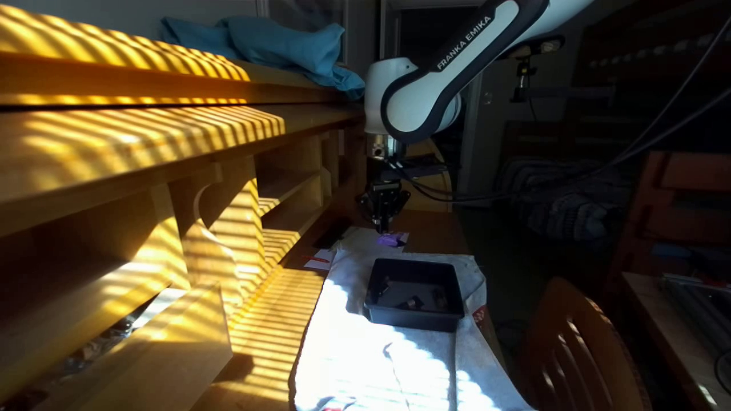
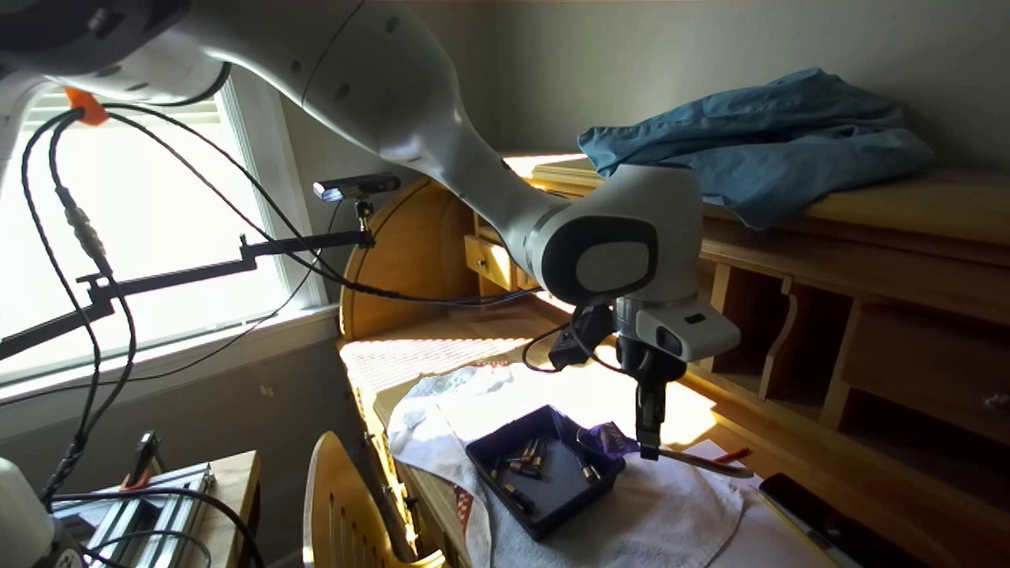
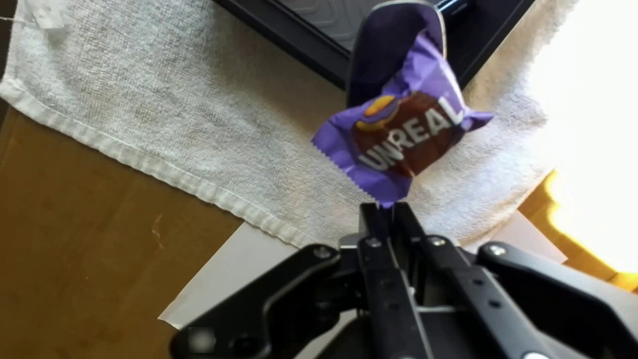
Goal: Put the packet on the spoon and put the packet in the tray
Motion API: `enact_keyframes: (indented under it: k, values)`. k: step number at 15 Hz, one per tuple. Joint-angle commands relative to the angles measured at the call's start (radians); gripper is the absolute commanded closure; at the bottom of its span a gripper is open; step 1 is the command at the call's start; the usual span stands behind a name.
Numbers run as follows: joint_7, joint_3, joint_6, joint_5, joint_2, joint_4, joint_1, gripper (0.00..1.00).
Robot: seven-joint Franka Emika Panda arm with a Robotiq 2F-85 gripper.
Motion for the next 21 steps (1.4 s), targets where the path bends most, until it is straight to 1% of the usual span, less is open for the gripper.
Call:
enact_keyframes:
  k: [1,4,6,12,17,21]
  values:
    - [0.081,-0.025,0.02,-0.075,-0.017,-0.022,0.043,0.97]
    - [0.124,-0.033,0.034,-0.116,-0.016,-0.025,0.063,0.97]
    - [0.133,-0.028,0.042,-0.124,-0.009,-0.022,0.062,0.97]
    - [0.133,-0.03,0.133,-0.13,-0.012,-0.047,0.067,0.97]
    - [0.118,-0.031,0.164,-0.152,-0.019,-0.068,0.084,0.97]
    - [0.128,-0.042,0.19,-0.186,-0.027,-0.1,0.112,0.97]
